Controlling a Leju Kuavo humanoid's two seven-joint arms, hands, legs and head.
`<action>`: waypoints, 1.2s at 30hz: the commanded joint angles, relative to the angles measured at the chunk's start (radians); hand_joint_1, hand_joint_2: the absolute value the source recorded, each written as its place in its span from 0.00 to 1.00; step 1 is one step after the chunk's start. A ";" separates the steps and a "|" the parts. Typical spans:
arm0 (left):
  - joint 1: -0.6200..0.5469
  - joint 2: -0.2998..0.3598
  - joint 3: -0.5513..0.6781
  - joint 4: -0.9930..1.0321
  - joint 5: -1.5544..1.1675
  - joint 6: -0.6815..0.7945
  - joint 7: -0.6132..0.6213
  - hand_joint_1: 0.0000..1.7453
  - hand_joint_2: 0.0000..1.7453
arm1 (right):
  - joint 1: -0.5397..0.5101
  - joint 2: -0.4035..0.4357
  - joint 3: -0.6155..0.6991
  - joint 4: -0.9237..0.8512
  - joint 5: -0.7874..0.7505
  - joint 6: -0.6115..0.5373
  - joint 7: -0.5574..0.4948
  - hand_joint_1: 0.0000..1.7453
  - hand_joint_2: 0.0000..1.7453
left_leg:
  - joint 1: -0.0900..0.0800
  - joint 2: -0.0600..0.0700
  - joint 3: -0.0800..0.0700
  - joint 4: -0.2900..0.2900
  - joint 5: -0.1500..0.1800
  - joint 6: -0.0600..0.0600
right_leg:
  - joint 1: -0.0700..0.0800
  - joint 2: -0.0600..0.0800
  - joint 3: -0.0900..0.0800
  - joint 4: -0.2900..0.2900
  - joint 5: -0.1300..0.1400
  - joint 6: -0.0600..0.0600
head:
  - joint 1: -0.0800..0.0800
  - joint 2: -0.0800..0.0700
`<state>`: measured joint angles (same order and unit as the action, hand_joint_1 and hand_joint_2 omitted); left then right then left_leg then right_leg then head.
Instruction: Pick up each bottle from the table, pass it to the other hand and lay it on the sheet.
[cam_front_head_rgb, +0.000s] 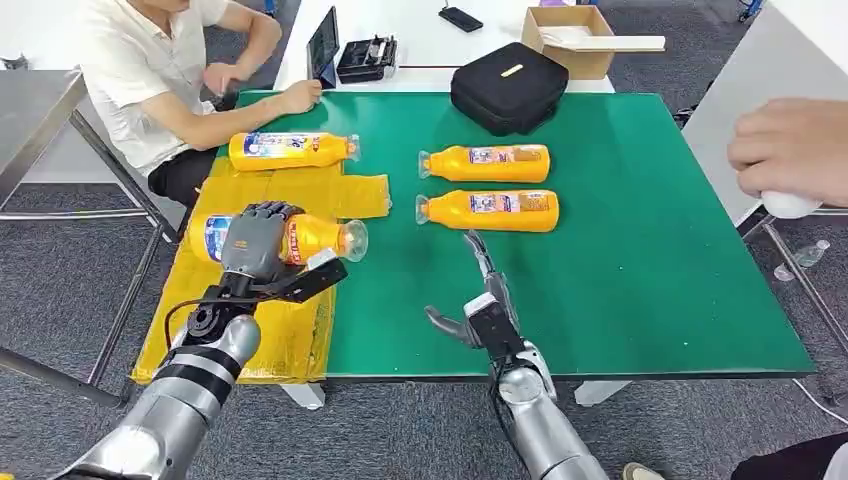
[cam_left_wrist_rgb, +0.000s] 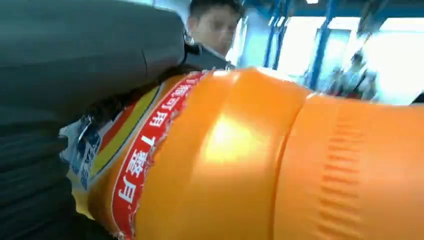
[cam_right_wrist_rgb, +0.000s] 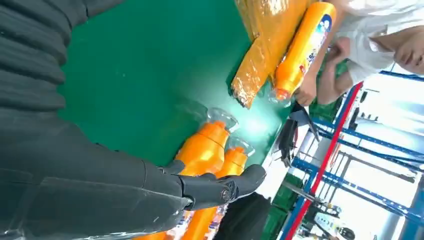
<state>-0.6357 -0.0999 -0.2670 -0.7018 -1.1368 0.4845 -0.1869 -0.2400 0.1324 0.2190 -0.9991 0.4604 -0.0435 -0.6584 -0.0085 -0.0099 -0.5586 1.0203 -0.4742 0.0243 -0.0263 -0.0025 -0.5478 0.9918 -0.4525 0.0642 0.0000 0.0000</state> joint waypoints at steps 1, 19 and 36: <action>-0.092 0.043 0.071 0.225 0.042 -0.033 -0.034 1.00 1.00 | 0.040 0.013 -0.044 -0.046 -0.026 0.026 -0.014 0.00 1.00 | 0.002 0.001 0.000 0.001 0.000 -0.002 | 0.002 0.001 0.000 0.000 0.000 -0.003 | 0.000 0.000; -0.101 0.043 0.007 0.406 -0.056 -0.303 0.101 0.90 1.00 | 0.030 0.010 -0.016 -0.014 -0.055 0.080 -0.007 0.00 1.00 | 0.002 0.004 0.001 -0.001 0.000 -0.002 | 0.002 0.003 0.000 -0.001 0.001 -0.003 | 0.000 0.000; -0.080 0.032 -0.042 0.436 -0.129 -0.403 0.195 0.00 1.00 | 0.017 0.017 -0.014 0.024 -0.058 0.081 -0.005 0.00 1.00 | 0.003 0.006 0.006 -0.003 0.002 -0.003 | 0.003 0.004 0.005 -0.003 0.004 -0.005 | 0.000 0.000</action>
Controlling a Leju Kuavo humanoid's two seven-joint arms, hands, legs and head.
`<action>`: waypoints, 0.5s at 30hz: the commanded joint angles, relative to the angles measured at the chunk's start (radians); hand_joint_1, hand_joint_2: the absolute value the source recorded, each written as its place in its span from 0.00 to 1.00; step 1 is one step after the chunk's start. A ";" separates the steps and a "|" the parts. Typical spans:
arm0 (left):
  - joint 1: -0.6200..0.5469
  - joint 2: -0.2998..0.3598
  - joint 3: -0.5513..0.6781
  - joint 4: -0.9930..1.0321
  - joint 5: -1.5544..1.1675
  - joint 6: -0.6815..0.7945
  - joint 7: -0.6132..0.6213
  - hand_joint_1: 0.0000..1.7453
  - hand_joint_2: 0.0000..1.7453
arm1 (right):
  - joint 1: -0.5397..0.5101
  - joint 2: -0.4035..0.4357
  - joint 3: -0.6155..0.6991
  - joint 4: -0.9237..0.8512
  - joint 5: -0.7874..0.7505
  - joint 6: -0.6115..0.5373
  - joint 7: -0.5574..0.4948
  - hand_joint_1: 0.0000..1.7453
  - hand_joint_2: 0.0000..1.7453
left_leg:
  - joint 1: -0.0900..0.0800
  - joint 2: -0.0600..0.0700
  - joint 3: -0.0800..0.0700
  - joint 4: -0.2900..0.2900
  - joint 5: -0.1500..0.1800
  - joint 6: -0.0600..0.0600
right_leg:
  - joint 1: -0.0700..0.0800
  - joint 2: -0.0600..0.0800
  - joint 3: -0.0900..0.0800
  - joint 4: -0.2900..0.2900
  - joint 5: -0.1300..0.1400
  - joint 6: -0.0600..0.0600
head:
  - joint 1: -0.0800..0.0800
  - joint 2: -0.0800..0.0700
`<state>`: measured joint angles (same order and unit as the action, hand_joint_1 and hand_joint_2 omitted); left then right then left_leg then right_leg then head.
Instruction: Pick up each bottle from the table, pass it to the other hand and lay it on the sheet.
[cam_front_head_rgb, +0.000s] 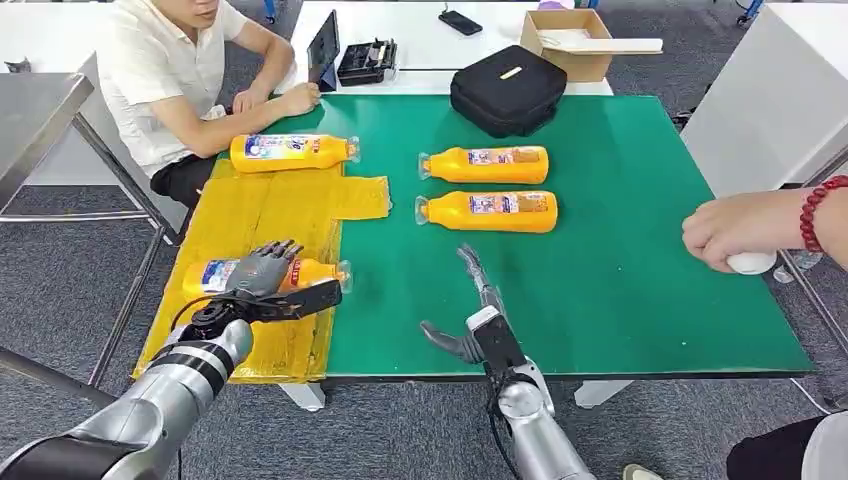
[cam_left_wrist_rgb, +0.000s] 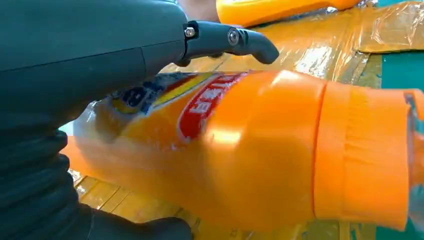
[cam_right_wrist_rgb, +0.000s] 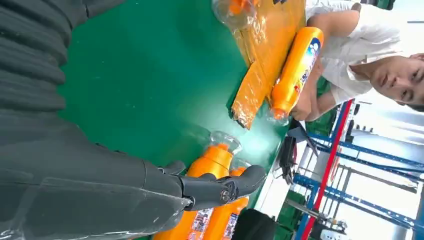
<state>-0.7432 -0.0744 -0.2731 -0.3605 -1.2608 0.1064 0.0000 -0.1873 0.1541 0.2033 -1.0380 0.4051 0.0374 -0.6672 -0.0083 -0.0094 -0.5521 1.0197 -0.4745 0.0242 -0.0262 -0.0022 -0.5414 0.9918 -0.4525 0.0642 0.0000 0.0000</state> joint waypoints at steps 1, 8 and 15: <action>0.027 0.007 -0.036 0.094 -0.005 -0.025 0.009 0.00 1.00 | -0.036 -0.005 0.001 0.063 -0.003 0.000 0.004 0.00 1.00 | 0.001 0.003 0.002 -0.001 0.000 -0.001 | 0.001 0.003 0.001 -0.001 0.001 -0.002 | 0.000 0.000; 0.027 0.007 -0.036 0.094 -0.005 -0.025 0.009 0.00 1.00 | -0.036 -0.005 0.001 0.063 -0.003 0.000 0.004 0.00 1.00 | 0.003 0.005 0.002 -0.003 0.002 -0.003 | 0.003 0.005 0.001 -0.004 0.004 -0.005 | 0.000 0.000; 0.028 0.005 -0.032 0.097 -0.003 -0.037 0.014 0.00 1.00 | -0.036 -0.004 -0.001 0.064 -0.004 -0.002 0.005 0.00 1.00 | 0.001 0.003 0.003 -0.001 0.000 -0.001 | 0.001 0.002 0.003 -0.001 0.001 -0.002 | 0.000 0.000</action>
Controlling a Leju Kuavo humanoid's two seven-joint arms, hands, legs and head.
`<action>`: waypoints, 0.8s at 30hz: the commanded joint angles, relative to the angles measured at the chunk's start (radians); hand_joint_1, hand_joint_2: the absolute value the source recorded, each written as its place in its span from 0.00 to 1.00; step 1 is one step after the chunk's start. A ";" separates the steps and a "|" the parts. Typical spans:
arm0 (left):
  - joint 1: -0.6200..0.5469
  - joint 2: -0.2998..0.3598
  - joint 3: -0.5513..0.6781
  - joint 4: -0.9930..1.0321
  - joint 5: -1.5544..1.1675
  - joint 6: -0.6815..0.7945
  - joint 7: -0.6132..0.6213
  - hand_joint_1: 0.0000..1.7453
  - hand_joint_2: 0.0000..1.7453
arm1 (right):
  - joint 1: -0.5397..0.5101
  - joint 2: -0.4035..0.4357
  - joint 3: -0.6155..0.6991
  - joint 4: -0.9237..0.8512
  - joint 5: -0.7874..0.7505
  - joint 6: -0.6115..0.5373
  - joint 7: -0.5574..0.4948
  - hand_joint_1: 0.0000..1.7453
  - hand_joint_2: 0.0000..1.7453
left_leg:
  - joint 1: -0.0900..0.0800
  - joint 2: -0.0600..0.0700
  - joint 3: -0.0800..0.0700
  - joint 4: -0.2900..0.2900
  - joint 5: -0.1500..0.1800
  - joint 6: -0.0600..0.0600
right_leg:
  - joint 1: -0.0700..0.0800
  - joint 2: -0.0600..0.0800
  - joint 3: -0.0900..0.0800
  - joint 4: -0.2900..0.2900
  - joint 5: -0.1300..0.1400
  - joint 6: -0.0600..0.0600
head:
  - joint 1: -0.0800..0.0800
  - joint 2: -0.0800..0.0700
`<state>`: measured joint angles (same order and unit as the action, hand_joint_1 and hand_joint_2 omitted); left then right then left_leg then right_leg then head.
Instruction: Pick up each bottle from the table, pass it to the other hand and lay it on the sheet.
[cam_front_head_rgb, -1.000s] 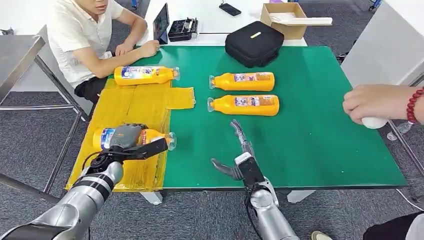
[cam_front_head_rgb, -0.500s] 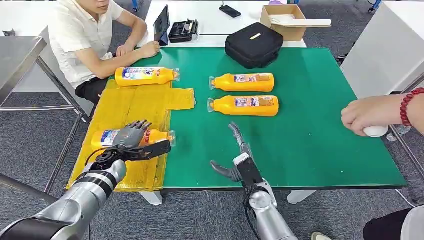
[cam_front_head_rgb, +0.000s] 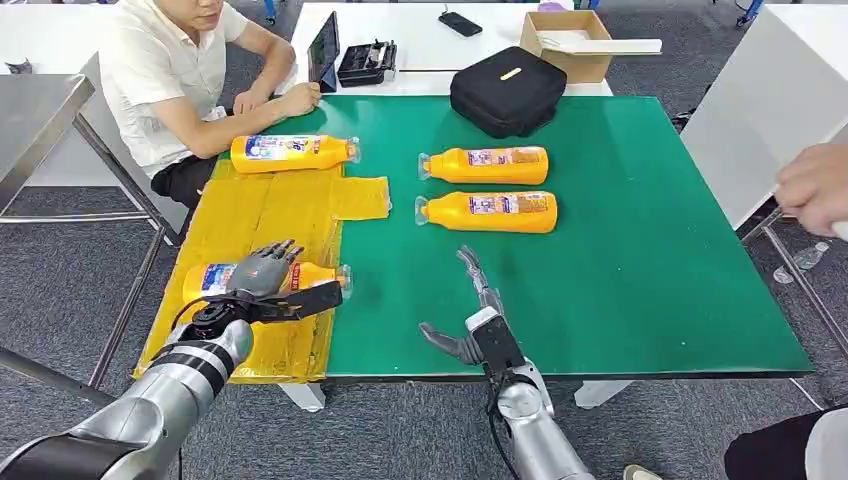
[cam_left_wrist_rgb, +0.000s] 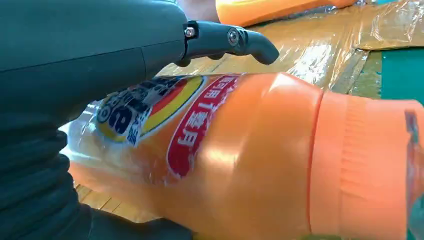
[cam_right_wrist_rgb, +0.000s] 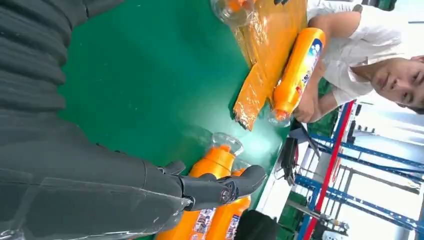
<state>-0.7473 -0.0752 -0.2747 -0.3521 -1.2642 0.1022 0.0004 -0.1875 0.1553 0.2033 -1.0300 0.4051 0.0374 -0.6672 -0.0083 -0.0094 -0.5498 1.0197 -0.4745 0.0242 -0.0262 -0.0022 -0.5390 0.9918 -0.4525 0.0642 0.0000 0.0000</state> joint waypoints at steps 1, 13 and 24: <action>0.034 0.004 -0.031 0.092 -0.006 -0.054 0.024 0.00 1.00 | -0.037 -0.005 -0.004 0.060 -0.005 -0.003 0.006 0.00 1.00 | 0.001 0.004 0.000 -0.002 0.001 -0.002 | 0.002 0.003 -0.001 -0.002 0.002 -0.003 | 0.000 0.000; 0.010 -0.029 0.051 0.066 0.078 -0.146 -0.169 0.00 1.00 | -0.066 0.000 -0.045 0.138 -0.004 -0.067 -0.018 0.00 1.00 | 0.000 0.004 0.004 -0.002 0.000 -0.001 | 0.000 0.003 0.002 -0.002 0.002 -0.002 | 0.000 0.000; 0.015 -0.051 -0.079 -0.037 0.094 -0.166 -0.203 0.00 1.00 | -0.039 -0.008 -0.040 0.115 -0.028 -0.082 -0.031 0.00 1.00 | 0.000 -0.004 -0.001 0.000 0.001 -0.001 | 0.000 -0.003 0.000 -0.001 0.000 -0.001 | 0.000 0.000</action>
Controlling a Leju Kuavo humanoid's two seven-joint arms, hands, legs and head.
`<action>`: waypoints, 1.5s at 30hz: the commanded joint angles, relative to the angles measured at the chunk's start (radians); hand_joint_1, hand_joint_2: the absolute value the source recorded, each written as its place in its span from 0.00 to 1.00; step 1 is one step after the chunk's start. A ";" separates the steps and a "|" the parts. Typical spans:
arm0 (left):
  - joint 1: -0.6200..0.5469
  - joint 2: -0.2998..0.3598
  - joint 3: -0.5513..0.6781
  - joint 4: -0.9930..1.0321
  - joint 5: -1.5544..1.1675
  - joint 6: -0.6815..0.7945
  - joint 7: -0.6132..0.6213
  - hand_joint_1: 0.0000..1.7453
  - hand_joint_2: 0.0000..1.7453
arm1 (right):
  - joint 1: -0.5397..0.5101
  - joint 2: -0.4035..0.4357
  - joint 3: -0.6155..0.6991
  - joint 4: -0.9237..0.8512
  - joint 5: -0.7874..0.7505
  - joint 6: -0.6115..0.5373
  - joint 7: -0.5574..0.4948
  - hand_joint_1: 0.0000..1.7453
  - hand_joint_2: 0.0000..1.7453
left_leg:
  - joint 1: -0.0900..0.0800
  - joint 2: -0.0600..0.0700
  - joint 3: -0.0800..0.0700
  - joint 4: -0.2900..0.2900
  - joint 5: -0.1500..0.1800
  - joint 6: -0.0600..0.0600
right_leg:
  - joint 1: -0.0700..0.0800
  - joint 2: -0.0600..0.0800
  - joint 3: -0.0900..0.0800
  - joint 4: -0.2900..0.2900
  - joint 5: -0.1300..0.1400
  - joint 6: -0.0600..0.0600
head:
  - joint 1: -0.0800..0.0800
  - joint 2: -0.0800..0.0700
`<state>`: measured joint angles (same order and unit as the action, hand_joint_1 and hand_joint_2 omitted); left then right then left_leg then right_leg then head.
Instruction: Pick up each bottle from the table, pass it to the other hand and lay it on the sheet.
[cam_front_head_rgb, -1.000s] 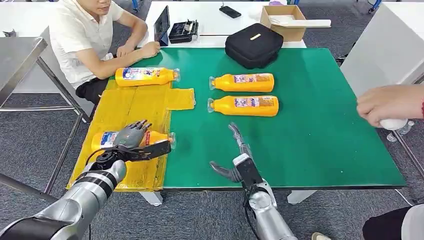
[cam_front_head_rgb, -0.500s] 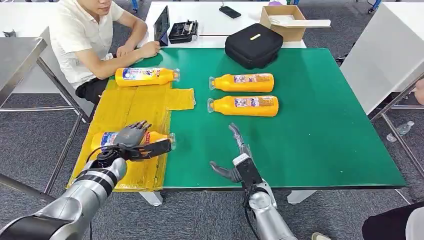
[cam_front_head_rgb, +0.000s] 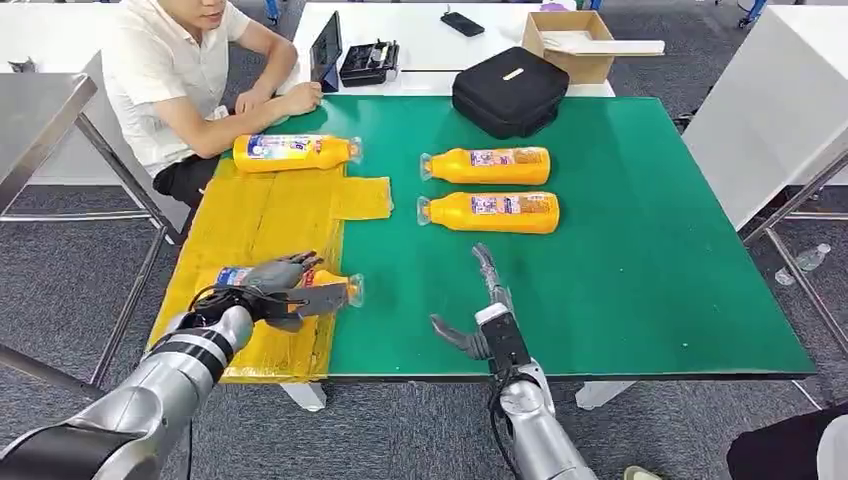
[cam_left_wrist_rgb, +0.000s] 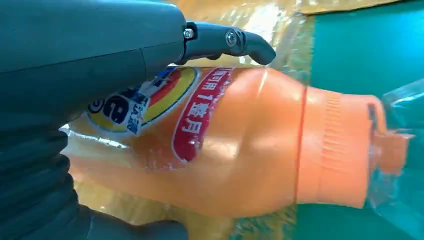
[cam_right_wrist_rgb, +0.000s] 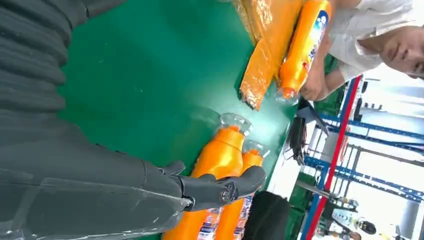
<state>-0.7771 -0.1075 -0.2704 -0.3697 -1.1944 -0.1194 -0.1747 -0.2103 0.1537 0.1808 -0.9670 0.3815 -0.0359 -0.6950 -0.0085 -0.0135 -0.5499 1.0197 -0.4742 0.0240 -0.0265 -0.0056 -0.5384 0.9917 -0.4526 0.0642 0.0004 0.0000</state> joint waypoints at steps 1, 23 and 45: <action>0.049 -0.016 -0.105 -0.033 0.029 0.082 -0.034 0.00 1.00 | -0.012 -0.008 -0.022 0.045 -0.004 -0.012 -0.003 0.00 1.00 | 0.001 0.000 -0.001 0.000 0.001 -0.001 | 0.001 -0.001 -0.001 -0.001 0.001 -0.003 | 0.000 0.000; 0.219 -0.006 -0.194 -0.442 0.169 0.325 -0.078 0.00 1.00 | 0.047 -0.002 -0.079 -0.035 0.052 -0.021 -0.003 0.00 1.00 | 0.001 0.001 -0.009 0.001 0.000 -0.001 | 0.001 0.000 -0.008 0.000 0.001 -0.002 | 0.000 0.000; 0.580 -0.041 -0.172 -0.976 0.761 0.098 -0.195 0.00 1.00 | 0.164 0.081 -0.221 -0.235 -0.099 0.023 0.010 0.00 1.00 | 0.001 0.003 -0.012 0.000 0.000 -0.001 | 0.001 0.001 -0.013 -0.001 0.000 -0.002 | 0.000 0.000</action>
<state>-0.1977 -0.1617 -0.4326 -1.3188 -0.4376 -0.0156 -0.3712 -0.0399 0.2216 0.0042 -1.1925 0.2827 -0.0145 -0.6912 -0.0085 -0.0114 -0.5616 1.0200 -0.4744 0.0243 -0.0262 -0.0045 -0.5510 0.9913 -0.4526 0.0640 0.0000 0.0000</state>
